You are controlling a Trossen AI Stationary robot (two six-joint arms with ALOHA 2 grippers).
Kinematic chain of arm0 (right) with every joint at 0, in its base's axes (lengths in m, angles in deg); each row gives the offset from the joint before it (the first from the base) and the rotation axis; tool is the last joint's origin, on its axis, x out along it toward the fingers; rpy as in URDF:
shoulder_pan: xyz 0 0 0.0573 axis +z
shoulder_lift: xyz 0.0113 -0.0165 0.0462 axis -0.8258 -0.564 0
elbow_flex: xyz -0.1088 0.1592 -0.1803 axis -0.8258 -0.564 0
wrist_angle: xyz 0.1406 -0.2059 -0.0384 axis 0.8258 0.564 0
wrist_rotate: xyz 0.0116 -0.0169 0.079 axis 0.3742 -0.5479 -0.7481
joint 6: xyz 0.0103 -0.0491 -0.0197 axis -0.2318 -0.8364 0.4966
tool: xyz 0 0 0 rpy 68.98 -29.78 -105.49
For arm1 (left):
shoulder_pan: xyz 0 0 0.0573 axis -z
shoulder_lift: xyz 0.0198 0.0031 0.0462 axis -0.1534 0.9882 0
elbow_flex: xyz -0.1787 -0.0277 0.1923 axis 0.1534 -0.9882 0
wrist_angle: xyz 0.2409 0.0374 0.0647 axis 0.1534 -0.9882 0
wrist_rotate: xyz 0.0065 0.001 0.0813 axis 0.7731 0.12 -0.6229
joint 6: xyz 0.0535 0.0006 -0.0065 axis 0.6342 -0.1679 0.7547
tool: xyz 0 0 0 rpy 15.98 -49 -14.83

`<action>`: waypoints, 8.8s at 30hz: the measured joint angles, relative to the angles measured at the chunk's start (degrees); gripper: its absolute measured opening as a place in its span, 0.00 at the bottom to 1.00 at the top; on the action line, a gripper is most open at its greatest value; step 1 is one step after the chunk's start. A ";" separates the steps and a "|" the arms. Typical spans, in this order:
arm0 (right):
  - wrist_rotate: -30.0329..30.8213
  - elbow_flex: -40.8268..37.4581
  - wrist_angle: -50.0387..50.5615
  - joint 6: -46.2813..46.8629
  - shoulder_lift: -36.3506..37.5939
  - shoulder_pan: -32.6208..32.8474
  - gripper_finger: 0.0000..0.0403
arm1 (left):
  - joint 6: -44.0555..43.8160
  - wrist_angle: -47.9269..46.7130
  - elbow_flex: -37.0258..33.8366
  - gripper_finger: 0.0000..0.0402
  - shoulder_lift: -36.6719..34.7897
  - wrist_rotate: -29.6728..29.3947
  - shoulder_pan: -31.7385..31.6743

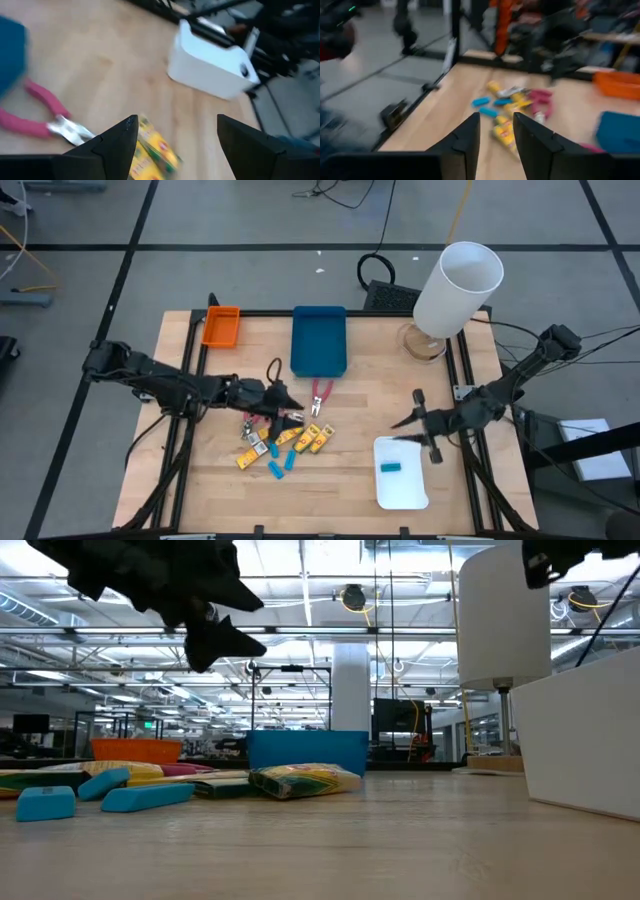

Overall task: Pick & Place School Supplies
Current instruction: Put the blue eraser into the white bin

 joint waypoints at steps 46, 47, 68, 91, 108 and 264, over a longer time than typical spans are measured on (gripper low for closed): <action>-0.25 -20.91 -48.23 -22.14 3.97 0.00 0.62 | -76.03 -52.46 19.70 0.69 25.92 -6.55 16.45; -0.25 -20.91 -48.23 -22.13 3.97 0.00 0.62 | -77.53 -52.89 19.70 0.69 25.94 -7.02 16.45; -0.25 -20.91 -48.23 -22.10 3.96 0.00 0.62 | -75.54 -53.60 19.39 0.48 26.11 -6.68 16.52; -0.25 -20.91 -48.23 -22.09 3.95 0.02 0.62 | -70.90 -53.41 19.37 0.24 25.99 -5.09 16.48; -0.23 -20.89 -48.20 -22.08 3.95 0.00 0.62 | -65.56 -53.67 19.17 0.09 20.52 -7.60 16.54; -12.52 1.65 -46.86 3.08 -37.70 -17.90 0.06 | 18.77 17.75 19.61 0.51 19.89 -13.07 5.57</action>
